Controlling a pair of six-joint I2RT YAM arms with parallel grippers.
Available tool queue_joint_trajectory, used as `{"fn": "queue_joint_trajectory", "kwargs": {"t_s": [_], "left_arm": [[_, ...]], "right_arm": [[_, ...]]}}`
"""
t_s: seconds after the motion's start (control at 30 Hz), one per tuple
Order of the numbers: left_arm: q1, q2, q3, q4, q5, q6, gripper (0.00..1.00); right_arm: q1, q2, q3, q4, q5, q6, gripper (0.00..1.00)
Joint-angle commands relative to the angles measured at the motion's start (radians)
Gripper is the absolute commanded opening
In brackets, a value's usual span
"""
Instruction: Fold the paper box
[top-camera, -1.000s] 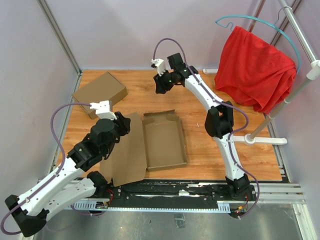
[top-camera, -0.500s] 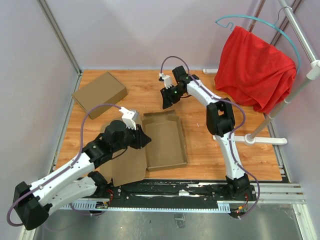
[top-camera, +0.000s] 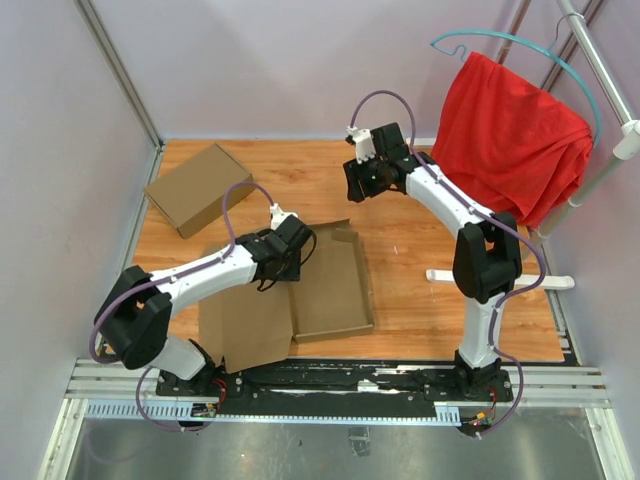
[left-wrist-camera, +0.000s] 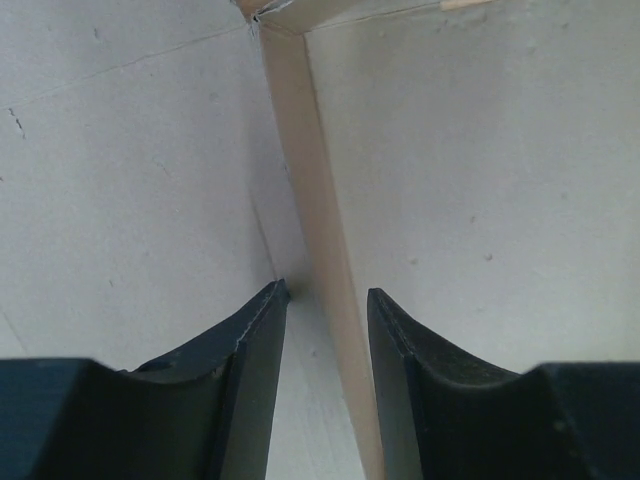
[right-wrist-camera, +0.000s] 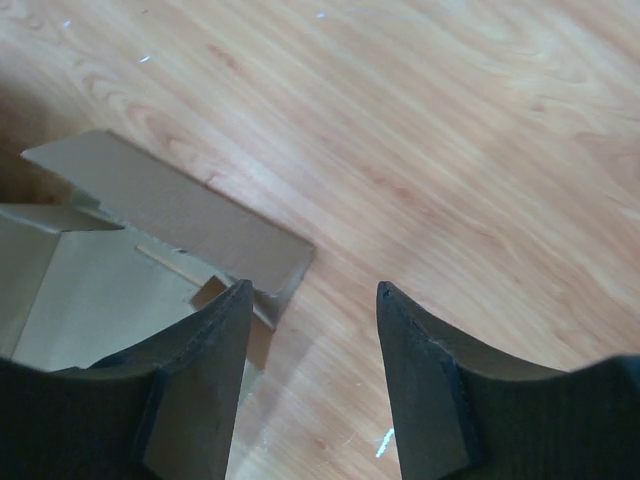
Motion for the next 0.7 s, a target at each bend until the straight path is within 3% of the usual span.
{"fn": "queue_joint_trajectory", "kwargs": {"t_s": [0.0,0.27,0.5,0.67], "left_arm": [[-0.013,0.072,0.033,-0.055,-0.061,-0.013,0.44],[-0.018,0.162,0.100,-0.061,-0.104,0.003,0.38],[-0.044,0.199,0.190,-0.066,-0.125,0.043,0.04],[-0.046,0.156,0.257,-0.091,-0.180,0.080,0.00]], "right_arm": [[-0.040,0.009,-0.009,-0.020,0.124,0.037,0.54],[-0.073,-0.120,-0.199,0.075,0.079,0.094,0.53],[-0.086,-0.195,-0.289,0.092,0.053,0.099,0.53],[-0.088,-0.208,-0.325,0.089,0.012,0.119,0.53]]}}
